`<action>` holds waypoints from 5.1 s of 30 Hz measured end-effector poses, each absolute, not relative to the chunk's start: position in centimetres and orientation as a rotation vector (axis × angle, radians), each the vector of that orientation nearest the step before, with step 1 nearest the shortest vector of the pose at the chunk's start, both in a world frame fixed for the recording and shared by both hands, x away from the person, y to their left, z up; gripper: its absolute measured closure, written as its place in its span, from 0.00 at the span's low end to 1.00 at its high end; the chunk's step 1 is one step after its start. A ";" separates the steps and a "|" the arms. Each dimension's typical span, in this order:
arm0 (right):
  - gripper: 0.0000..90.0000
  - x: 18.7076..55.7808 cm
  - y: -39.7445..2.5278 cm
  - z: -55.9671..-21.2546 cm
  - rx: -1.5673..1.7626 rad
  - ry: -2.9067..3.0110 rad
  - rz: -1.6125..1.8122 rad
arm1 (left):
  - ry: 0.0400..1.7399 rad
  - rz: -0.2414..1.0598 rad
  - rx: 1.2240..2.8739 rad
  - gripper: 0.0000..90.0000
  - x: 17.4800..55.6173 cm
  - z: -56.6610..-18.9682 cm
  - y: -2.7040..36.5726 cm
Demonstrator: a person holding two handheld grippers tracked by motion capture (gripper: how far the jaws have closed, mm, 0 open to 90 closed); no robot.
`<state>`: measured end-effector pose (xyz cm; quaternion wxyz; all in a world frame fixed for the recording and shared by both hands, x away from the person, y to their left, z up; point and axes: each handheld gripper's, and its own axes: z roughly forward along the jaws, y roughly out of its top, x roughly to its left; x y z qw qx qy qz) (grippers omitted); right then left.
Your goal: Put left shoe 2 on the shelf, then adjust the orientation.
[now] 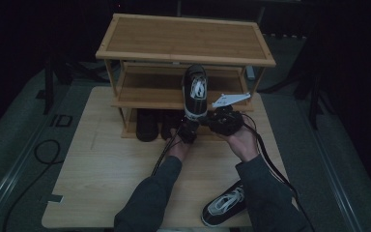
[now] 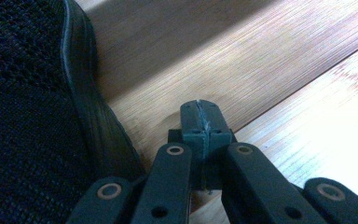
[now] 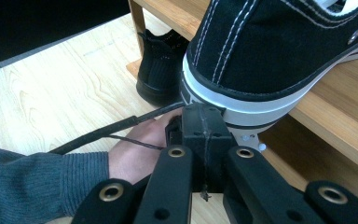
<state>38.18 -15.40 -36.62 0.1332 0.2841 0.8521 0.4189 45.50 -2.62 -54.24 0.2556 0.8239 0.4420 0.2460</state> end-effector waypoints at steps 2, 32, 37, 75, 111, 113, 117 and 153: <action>1.00 38.3 -15.4 -36.6 0.824 2.465 1.208 | 1.201 0.672 2.234 1.00 45.5 -54.3 -2.6; 1.00 40.1 -14.0 -37.0 0.832 2.393 1.153 | 1.206 0.656 2.207 1.00 45.5 -54.4 -3.0; 1.00 40.5 -13.9 -37.1 0.838 2.388 1.151 | 1.206 0.657 2.207 1.00 45.5 -54.4 -3.0; 0.71 38.9 -17.1 -36.4 0.851 2.414 1.109 | 1.194 0.666 2.246 1.00 45.5 -54.2 -2.6; 0.57 37.4 -22.5 -40.8 1.001 2.491 1.034 | 1.190 0.652 2.243 1.00 45.5 -54.3 -2.6; 0.58 37.3 -22.8 -41.1 1.007 2.492 1.017 | 1.196 0.648 2.230 1.00 45.5 -54.3 -2.7; 0.58 37.0 -23.5 -41.8 1.032 2.494 1.018 | 1.196 0.649 2.230 1.00 45.5 -54.3 -2.7; 0.75 31.1 -28.1 -47.9 1.241 2.555 0.917 | 1.199 0.646 2.218 1.00 45.5 -54.3 -2.6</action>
